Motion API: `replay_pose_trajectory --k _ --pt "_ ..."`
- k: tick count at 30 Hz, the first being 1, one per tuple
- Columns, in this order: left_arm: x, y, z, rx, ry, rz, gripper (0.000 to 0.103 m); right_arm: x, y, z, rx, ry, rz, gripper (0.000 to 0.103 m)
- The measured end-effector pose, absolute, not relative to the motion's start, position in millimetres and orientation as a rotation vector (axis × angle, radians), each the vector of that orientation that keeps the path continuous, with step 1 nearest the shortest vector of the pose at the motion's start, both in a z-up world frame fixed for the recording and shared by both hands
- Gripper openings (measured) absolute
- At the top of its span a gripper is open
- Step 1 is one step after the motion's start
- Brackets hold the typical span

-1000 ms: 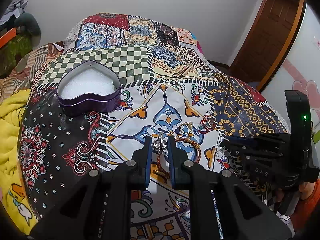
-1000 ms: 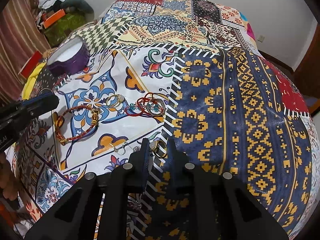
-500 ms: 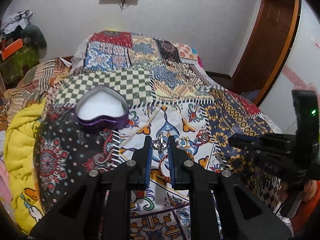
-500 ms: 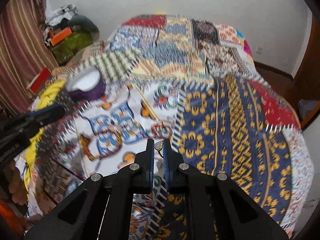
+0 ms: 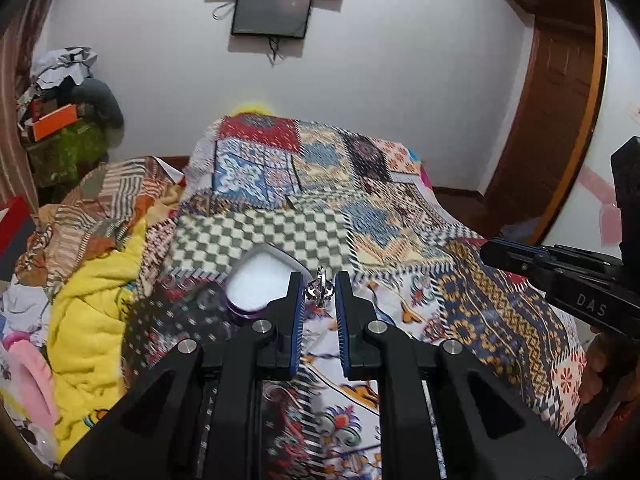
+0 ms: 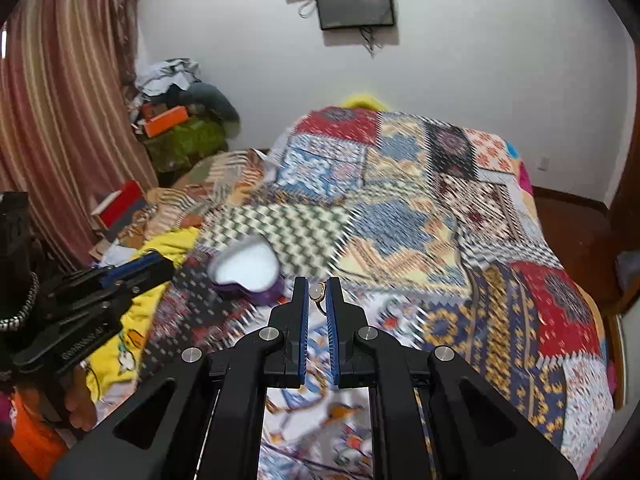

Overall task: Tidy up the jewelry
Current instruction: 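Carry the silver charm with the left gripper into the purple heart tin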

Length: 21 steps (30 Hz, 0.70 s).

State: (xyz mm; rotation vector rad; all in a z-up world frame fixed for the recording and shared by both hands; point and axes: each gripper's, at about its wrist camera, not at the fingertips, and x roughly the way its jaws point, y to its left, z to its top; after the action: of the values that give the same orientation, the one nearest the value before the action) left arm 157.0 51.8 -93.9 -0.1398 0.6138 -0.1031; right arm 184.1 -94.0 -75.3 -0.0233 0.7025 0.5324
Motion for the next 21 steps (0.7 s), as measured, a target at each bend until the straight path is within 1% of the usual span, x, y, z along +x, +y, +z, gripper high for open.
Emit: replay_pose_trajectory --k 10,21 --pt "185 80 -94 -0.132 0.604 -0.045 0.014 212 -45 -79 -0.011 0.702 0.646 0.008" --pt "230 94 -125 -0.103 0.666 -0.037 0.014 247 -8 -92 -0.022 0.735 0.706 0.008"
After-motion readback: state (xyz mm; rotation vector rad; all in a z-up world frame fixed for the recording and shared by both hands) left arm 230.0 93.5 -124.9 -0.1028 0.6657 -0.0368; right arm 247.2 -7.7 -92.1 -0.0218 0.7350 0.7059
